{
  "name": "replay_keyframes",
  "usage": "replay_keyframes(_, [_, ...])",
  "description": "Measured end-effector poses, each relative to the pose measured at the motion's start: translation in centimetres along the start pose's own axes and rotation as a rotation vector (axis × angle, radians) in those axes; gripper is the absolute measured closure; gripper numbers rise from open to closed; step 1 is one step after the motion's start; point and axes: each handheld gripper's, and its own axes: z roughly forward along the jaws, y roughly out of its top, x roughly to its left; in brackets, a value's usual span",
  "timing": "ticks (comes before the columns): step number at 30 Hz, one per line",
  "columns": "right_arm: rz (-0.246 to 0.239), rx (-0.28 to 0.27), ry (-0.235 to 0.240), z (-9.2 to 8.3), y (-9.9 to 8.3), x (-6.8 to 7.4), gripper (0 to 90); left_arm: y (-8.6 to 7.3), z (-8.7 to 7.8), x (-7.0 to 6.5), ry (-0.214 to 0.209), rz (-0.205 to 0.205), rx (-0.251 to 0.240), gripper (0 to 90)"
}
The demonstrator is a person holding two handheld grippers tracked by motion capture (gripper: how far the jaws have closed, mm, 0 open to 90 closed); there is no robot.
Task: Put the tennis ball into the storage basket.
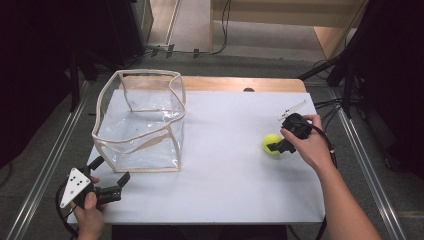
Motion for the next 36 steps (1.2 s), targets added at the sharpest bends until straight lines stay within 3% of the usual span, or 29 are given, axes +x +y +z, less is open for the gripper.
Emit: replay_keyframes(36, [-0.024,0.137,0.005,2.1,0.8,0.3,0.0,0.0,0.0,0.0,-0.001,0.0,0.0,0.0])
